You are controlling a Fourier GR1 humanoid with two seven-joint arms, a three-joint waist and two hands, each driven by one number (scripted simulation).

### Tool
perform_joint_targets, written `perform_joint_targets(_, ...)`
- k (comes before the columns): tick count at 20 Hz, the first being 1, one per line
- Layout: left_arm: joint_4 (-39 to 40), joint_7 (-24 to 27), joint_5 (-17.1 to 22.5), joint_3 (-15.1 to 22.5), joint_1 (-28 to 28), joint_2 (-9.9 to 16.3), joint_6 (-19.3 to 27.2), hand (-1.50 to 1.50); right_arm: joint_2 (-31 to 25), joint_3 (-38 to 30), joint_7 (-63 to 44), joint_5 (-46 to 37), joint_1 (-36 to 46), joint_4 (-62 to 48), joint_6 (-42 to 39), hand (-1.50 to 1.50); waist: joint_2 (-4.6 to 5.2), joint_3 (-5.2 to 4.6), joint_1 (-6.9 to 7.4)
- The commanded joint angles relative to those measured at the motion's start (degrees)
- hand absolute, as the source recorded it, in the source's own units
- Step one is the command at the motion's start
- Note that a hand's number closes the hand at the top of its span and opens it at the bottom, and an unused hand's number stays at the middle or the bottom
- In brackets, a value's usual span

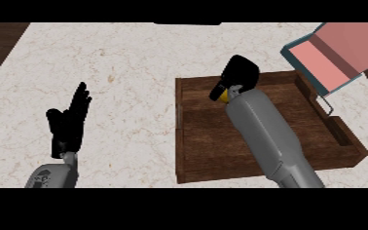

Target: Pick the lemon from the tray and place it in the cardboard box

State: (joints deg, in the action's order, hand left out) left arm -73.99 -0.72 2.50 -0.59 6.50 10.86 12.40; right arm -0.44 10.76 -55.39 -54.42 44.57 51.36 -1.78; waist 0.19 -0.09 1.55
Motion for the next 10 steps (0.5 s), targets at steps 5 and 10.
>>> perform_joint_targets(5, 1.34, 2.16, -0.62, -0.60, -0.82, -1.03, -0.19, 0.00, 0.42, -0.01, -1.93, -1.08, 12.45, -13.64, 6.76, 1.50, 0.07, 0.08, -0.32)
perform_joint_targets(10, 2.06, 0.61, -1.81, -0.54, 0.77, -1.93, 1.84, 0.00, 0.30, 0.94, -5.97, -4.59, 15.97, -4.92, 2.51, 1.50, -0.35, 0.07, -1.56)
